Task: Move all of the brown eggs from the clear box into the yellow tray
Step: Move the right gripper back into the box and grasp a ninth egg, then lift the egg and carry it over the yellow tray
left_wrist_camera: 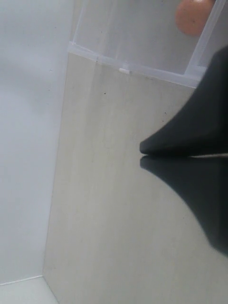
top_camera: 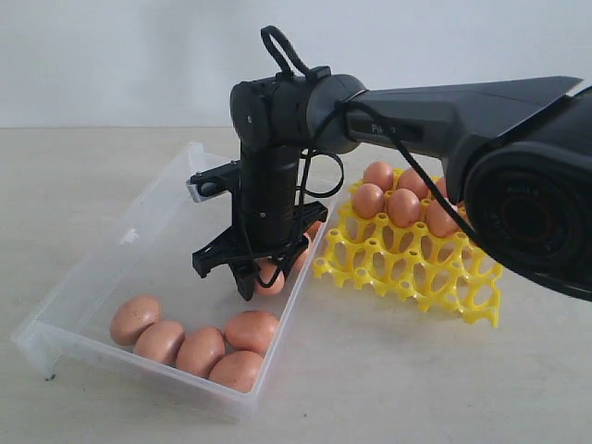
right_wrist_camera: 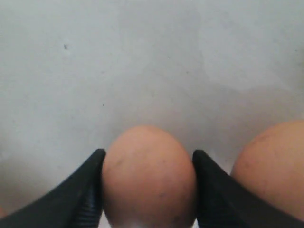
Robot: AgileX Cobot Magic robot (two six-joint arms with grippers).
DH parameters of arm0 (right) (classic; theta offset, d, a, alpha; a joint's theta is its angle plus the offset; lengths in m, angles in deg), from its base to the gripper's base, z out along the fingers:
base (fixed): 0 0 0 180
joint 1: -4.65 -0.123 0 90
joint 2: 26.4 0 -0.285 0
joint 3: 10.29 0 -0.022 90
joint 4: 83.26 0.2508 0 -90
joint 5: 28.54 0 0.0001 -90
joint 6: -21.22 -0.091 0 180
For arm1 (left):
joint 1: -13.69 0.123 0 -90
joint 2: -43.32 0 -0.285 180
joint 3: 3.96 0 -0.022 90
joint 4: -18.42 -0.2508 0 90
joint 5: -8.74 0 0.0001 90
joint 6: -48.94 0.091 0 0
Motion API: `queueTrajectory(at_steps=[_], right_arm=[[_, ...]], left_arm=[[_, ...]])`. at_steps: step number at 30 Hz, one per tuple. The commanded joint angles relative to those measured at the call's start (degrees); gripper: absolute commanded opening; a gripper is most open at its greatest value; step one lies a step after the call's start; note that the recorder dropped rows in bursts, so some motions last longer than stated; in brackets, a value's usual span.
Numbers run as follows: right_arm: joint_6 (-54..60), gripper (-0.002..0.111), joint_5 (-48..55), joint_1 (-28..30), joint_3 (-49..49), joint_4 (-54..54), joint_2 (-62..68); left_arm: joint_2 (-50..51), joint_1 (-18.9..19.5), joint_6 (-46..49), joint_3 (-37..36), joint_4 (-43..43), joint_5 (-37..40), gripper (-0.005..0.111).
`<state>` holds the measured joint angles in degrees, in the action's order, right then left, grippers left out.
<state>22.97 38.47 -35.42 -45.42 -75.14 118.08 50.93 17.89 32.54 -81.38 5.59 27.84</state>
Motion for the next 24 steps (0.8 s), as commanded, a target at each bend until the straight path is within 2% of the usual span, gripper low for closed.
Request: queueTrajectory(at_steps=[1, 6, 18, 21, 24], right_arm=[[2.1, -0.001, 2.0, 0.1, -0.2, 0.2, -0.2], [2.1, 0.000, 1.0, 0.1, -1.3, 1.5, -2.2], [4.6, 0.000, -12.6, -0.9, -2.1, 8.3, -16.3], [6.1, 0.000, -20.0, -3.1, 0.5, 7.9, -19.1], [9.9, 0.000, -35.4, -6.0, 11.0, 8.0, -24.6]], left_arm=[[0.2, -0.2, -0.6, 0.2, 0.0, -0.2, -0.004], [0.2, -0.2, -0.6, 0.2, 0.0, -0.2, -0.004], [0.2, -0.2, -0.6, 0.2, 0.0, -0.2, -0.004], [0.2, -0.2, -0.6, 0.2, 0.0, -0.2, -0.004], [0.2, -0.2, -0.6, 0.2, 0.0, -0.2, -0.004]])
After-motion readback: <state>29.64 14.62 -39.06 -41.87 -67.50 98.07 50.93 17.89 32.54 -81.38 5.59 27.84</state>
